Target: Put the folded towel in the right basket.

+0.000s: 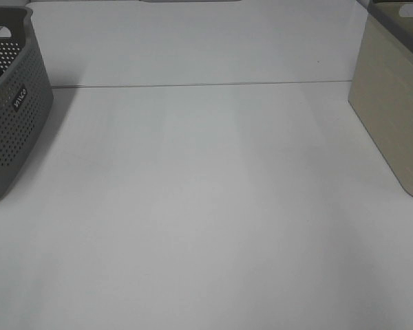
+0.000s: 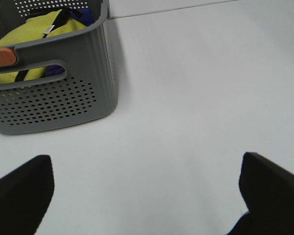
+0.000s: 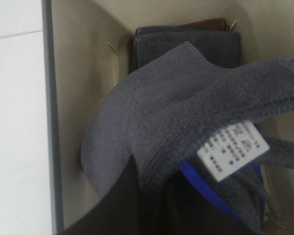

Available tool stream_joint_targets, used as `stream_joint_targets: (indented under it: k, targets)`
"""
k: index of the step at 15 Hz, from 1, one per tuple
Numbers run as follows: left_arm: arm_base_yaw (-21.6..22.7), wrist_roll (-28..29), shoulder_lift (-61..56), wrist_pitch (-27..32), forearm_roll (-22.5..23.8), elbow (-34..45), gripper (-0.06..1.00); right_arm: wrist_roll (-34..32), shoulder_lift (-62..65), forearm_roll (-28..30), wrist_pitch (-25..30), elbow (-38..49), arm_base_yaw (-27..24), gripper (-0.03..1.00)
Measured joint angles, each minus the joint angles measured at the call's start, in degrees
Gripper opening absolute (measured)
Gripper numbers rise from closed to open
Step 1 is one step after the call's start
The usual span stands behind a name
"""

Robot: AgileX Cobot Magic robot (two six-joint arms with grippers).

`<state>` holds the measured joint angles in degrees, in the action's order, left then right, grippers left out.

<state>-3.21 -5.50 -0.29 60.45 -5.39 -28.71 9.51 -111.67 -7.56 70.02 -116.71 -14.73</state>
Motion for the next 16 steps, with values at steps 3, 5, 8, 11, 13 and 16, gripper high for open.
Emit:
stream_joint_targets:
  k: [3,5,8,11,13,16]
  targets:
    - [0.0,0.0,0.0,0.0,0.0,0.0,0.98,-0.52,-5.21,-1.83,-0.06,0.0,0.0,0.06]
    - [0.0,0.0,0.0,0.0,0.0,0.0,0.98,-1.95,-6.99,-2.06,-0.11,0.0,0.0,0.06]
    - [0.0,0.0,0.0,0.0,0.0,0.0,0.98,-3.44,-7.22,-2.23,-0.11,0.0,0.0,0.31]
    - [0.0,0.0,0.0,0.0,0.0,0.0,0.98,-4.35,-6.59,-3.04,-0.11,0.0,0.46,0.64]
    - [0.0,0.0,0.0,0.0,0.0,0.0,0.98,-4.3,-5.1,-3.21,-0.11,0.0,2.23,0.67]
    - [0.0,0.0,0.0,0.0,0.0,0.0,0.98,-4.07,-1.03,-2.81,-0.11,0.0,11.75,0.68]
